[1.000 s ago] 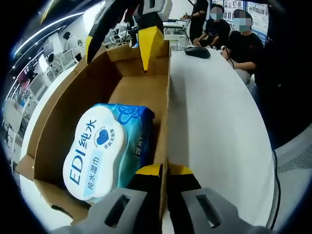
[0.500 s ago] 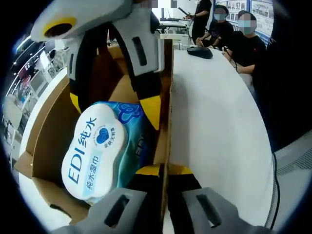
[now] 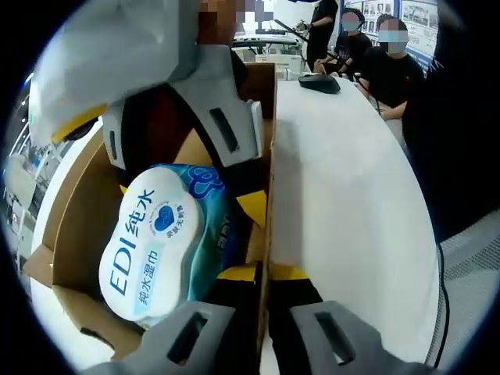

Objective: Operate the shoe box by opening the lid, removing the specified soft item, and placing it in the target area until the item is outside and the box remains undamaged.

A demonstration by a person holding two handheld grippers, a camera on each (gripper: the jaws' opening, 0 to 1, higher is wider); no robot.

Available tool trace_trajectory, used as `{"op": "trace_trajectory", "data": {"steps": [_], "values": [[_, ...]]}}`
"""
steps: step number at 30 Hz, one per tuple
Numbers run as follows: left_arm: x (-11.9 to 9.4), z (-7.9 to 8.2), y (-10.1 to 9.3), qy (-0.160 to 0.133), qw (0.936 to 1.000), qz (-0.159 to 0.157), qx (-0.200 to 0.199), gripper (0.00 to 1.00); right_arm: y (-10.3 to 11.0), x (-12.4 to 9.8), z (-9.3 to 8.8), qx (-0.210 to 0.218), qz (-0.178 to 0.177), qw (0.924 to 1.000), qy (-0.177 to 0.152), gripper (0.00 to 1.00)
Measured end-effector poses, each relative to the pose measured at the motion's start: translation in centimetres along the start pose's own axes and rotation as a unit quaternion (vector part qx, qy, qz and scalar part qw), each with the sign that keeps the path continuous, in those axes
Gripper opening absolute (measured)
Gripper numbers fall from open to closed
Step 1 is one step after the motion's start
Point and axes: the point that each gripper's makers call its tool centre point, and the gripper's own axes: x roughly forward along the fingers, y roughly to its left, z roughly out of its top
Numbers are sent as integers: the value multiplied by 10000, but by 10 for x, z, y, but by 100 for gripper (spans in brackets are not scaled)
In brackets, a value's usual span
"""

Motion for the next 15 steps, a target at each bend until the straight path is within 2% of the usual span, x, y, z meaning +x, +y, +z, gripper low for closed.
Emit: {"op": "trace_trajectory", "data": {"steps": [5,12,15], "values": [[0,0,-1,13,10000,-21,-13,1,0,0,-2,2,0,9999,-127,81],[1,0,0,24,10000,-7,-84,1,0,0,0,-53,8,10000,-41,79],[2,0,0,44,9999,-8,-145,1,0,-2,1,-146,22,9996,-257,74]]}}
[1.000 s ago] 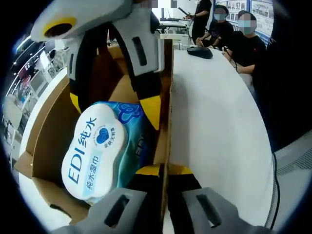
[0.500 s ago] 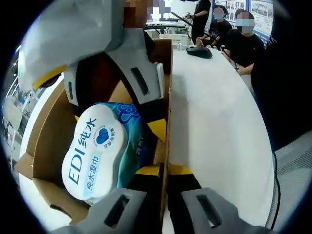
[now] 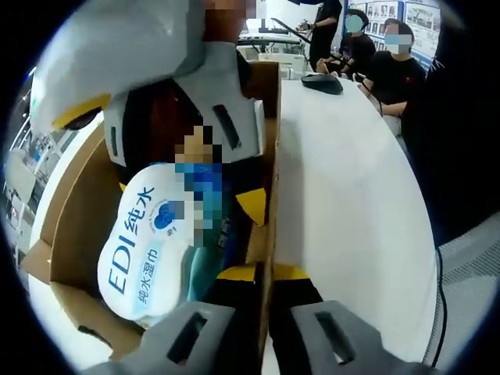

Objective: Operate the shoe box by opening the lid, removing the specified soft item, and placing it in the target area until the item is outside and the box remains undamaged.

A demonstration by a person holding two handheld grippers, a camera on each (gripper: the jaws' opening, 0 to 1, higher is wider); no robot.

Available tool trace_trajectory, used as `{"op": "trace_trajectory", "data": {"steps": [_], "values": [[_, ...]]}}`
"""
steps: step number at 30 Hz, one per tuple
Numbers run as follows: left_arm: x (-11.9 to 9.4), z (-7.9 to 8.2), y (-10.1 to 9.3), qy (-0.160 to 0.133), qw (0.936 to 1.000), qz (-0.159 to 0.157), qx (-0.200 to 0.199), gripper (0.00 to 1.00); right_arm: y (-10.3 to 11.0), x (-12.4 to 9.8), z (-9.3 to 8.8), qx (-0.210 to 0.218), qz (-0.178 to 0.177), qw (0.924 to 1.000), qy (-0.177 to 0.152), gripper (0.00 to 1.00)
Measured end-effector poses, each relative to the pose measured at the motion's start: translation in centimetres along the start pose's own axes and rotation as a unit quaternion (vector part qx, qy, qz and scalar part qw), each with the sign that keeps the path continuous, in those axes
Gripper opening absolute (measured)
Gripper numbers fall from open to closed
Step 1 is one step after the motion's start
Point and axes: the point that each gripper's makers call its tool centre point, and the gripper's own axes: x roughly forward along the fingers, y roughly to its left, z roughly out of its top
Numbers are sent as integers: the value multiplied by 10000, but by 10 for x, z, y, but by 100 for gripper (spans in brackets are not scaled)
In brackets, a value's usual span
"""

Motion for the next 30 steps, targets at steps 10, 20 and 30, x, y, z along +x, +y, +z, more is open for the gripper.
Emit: {"op": "trace_trajectory", "data": {"steps": [10,20,30], "values": [[0,-1,0,48,10000,10,34,1,0,-5,-10,-67,72,10000,-17,70],[1,-2,1,70,9999,-15,-90,1,1,-20,-50,-170,92,9998,105,70],[1,-1,-1,18,9994,89,321,1,6,-28,-70,-70,82,9999,36,70]]}}
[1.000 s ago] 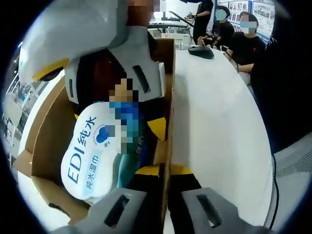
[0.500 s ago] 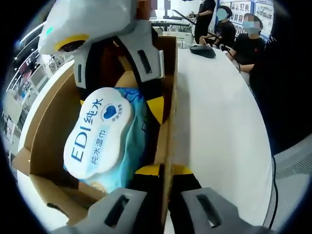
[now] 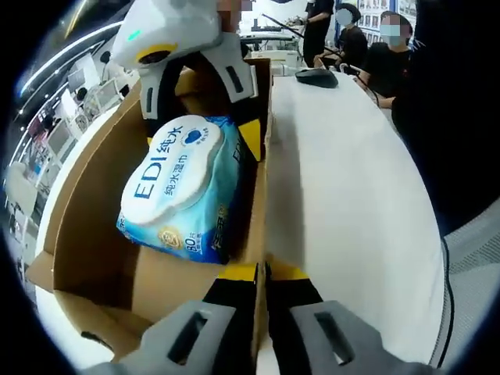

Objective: Operate the shoe box by opening the lid, removing the specified soft item, and placing it in the target area until the item is outside and the box remains undamaged.

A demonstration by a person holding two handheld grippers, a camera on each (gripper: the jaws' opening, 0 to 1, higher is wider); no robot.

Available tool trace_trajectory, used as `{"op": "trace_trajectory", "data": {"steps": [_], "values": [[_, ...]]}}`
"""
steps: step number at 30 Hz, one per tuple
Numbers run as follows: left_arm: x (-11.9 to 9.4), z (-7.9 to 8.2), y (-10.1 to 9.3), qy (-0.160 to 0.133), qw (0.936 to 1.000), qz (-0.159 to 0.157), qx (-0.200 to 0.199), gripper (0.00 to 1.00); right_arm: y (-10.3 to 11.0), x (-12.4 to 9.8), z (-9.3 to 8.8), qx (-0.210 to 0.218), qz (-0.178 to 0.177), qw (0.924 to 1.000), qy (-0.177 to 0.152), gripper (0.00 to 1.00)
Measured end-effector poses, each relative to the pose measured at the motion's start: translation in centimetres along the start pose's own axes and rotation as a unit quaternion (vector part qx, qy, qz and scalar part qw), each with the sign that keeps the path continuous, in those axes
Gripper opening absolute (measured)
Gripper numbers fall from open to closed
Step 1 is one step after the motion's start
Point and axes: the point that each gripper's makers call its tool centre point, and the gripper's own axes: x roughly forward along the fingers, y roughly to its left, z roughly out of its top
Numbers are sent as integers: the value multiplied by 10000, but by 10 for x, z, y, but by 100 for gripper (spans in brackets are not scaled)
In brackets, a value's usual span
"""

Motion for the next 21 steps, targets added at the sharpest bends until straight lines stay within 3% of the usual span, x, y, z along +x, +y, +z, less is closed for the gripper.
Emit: {"op": "trace_trajectory", "data": {"steps": [3,11,12,14,17,19,21], "values": [[0,1,2,39,9997,-55,-231,1,0,-1,-4,15,-8,10000,-52,70],[0,2,1,3,9999,-2,-120,3,0,-1,-3,30,-5,9999,-161,70],[0,10,0,-252,9987,43,-446,7,0,-1,-3,32,-8,9999,-163,70],[-4,28,-3,-920,9941,-47,-575,19,0,-1,-3,37,-14,9999,-161,70],[-13,23,-5,-740,9942,108,-775,29,0,-1,-3,44,-20,9999,-157,70],[-22,27,-9,-842,9929,165,-821,39,0,-1,-3,46,-18,9999,-135,70],[-37,40,-12,-1164,9884,261,-940,45,0,-1,-3,46,-12,9999,-124,70]]}}
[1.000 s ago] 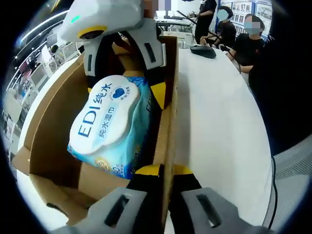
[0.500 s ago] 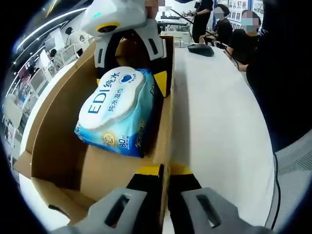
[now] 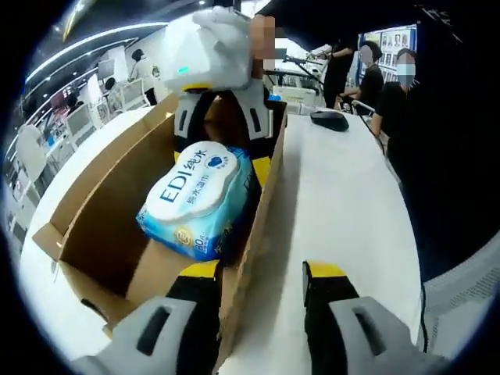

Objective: Operate the shoe box by opening the lid, removing the specified soft item, and placing it in the target area until the item is outside and the box remains undamaged.

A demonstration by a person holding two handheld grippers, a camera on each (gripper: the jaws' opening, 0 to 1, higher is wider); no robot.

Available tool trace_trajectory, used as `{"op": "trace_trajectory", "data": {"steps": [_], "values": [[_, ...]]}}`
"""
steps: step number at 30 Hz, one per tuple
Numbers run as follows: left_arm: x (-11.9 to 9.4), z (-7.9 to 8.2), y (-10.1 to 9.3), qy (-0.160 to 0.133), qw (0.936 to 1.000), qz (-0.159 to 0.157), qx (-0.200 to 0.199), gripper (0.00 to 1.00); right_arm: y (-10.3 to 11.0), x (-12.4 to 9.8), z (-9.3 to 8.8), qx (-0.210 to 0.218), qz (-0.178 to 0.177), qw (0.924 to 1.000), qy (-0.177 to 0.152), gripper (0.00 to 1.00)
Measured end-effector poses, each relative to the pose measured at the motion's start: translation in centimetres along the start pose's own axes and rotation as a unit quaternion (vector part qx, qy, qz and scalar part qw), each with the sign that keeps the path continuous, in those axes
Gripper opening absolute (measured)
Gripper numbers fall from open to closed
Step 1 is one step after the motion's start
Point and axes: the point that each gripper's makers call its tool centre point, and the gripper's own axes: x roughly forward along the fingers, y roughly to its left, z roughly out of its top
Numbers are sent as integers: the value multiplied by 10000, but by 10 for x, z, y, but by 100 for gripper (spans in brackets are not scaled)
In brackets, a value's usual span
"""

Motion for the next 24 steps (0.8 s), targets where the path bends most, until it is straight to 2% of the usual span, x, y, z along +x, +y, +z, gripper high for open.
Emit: {"op": "trace_trajectory", "data": {"steps": [2,6,9,12,15,18,19,21,24], "values": [[-16,7,-1,-103,9988,130,-464,50,0,0,0,-1,-7,10000,-13,70],[-44,25,-2,-460,9946,210,-903,49,0,0,0,9,-21,10000,-35,71],[-65,44,13,-624,9934,505,-818,49,-1,0,1,76,-35,9998,-154,71],[-75,58,34,-646,9925,731,-733,53,-1,-1,2,194,-40,9990,-406,71],[-77,70,49,-648,9930,750,-638,57,0,0,3,188,-54,9991,-376,71],[-70,72,58,-479,9963,663,-267,57,0,1,3,190,-47,9991,-380,71],[-63,69,59,-333,9977,574,-163,58,0,1,3,190,-49,9991,-382,71],[-54,62,58,4,9988,494,-14,65,0,1,4,185,-63,9990,-392,71],[-46,52,56,271,9989,321,222,75,0,1,4,199,-66,9988,-453,71]]}}
